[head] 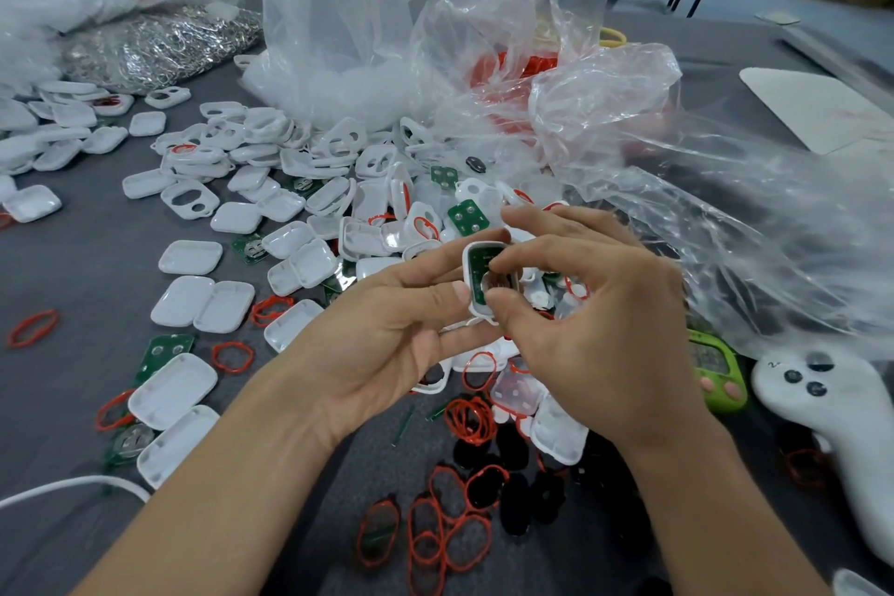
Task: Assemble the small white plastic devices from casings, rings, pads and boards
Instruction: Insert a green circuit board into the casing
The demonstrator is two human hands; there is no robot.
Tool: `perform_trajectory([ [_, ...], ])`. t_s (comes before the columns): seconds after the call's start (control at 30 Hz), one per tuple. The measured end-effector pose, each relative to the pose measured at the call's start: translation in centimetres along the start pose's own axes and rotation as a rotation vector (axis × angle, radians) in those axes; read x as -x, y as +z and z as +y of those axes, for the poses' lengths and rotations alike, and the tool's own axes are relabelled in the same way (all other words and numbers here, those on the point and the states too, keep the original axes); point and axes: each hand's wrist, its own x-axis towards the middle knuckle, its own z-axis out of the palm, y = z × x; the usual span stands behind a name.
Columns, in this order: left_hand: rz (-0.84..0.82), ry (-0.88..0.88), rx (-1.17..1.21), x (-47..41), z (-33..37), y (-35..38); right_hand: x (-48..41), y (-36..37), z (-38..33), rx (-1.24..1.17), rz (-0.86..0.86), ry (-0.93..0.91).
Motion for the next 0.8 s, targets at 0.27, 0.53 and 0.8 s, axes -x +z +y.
perform_trajectory([
  [0.27,0.005,0.007,-0.002,-0.11,-0.21,-0.30,0.07,0.42,-0.38,-0.027,0.044,0.009],
  [0.53,0.001,-0.006,0.034,-0.12,-0.56,-0.43,-0.12,0.13,-0.48,-0.087,0.001,0.059],
  [0.8,-0.037,-0.014,0.061,-0.15,-0.48,-0.49,-0.03,0.23,-0.64,-0.135,-0.023,0.085],
])
